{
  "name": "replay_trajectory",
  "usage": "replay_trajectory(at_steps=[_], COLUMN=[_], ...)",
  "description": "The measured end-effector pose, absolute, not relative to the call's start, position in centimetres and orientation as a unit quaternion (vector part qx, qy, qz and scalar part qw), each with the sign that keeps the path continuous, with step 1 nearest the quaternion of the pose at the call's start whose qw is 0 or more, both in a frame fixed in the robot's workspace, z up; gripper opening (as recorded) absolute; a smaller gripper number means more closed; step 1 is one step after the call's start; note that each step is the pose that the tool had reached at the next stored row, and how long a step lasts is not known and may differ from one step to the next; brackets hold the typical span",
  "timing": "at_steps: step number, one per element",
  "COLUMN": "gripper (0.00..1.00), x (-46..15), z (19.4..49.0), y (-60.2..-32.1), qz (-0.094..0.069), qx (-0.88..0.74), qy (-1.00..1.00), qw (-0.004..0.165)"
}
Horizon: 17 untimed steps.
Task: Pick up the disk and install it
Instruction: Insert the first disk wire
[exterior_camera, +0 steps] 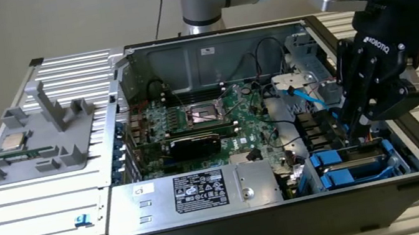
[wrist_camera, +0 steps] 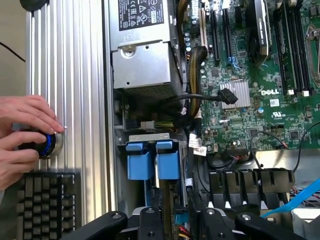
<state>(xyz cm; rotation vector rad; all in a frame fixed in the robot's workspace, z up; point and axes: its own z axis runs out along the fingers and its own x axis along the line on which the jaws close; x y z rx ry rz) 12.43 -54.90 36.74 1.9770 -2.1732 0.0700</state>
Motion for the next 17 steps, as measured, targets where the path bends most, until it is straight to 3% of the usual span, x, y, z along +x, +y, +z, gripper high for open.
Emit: replay_trajectory(at_steps=[10,12,13,17], gripper=[0.33,0.31,0.18,0.16], x=[12.42,12.42,12.42,12.42], z=[36.60,36.60,36.60,36.60], y=[-54.92,-54.92,-54.92,-54.92], qz=[0.020,0.019,0.019,0.019], qx=[0.670,0.670,0.670,0.670], qy=[-0.736,-0.736,-0.736,-0.736], qw=[0.098,0.097,0.097,0.097])
